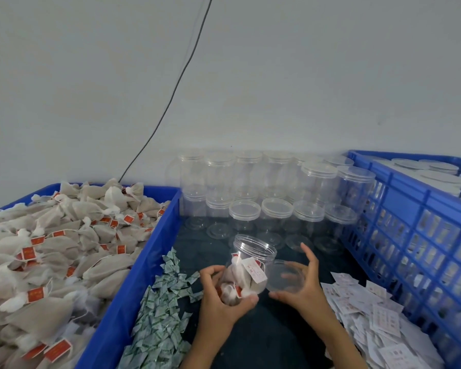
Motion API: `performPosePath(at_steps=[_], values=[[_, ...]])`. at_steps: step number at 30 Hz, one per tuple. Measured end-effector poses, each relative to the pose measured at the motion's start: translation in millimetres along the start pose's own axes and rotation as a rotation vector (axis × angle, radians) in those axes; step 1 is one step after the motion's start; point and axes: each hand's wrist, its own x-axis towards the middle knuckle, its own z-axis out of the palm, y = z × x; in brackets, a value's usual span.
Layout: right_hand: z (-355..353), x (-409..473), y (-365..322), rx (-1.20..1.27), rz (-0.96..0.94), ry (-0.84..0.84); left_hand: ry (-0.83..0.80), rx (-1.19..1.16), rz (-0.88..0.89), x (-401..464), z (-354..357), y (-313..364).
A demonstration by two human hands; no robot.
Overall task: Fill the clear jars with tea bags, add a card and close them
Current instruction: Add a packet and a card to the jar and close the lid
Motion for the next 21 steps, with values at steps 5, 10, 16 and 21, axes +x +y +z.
performPosePath(at_steps=[5,10,16,21], values=[[-8,0,-16,0.29,0.032,0.065,-0.062,-0.153,-0.057,0,-6,6],[11,13,-52,0.35,-0.001,0.05,-0.198,-0.3,-0.194,0,-7,6],[17,21,-87,0.04,-0.239,-0.14,-0.176,-0.485,-0.254,3,-6,11],[22,23,-87,-0.075,-0.298,-0.223,-0.109,-0.562,-0.345,3,-1,7]])
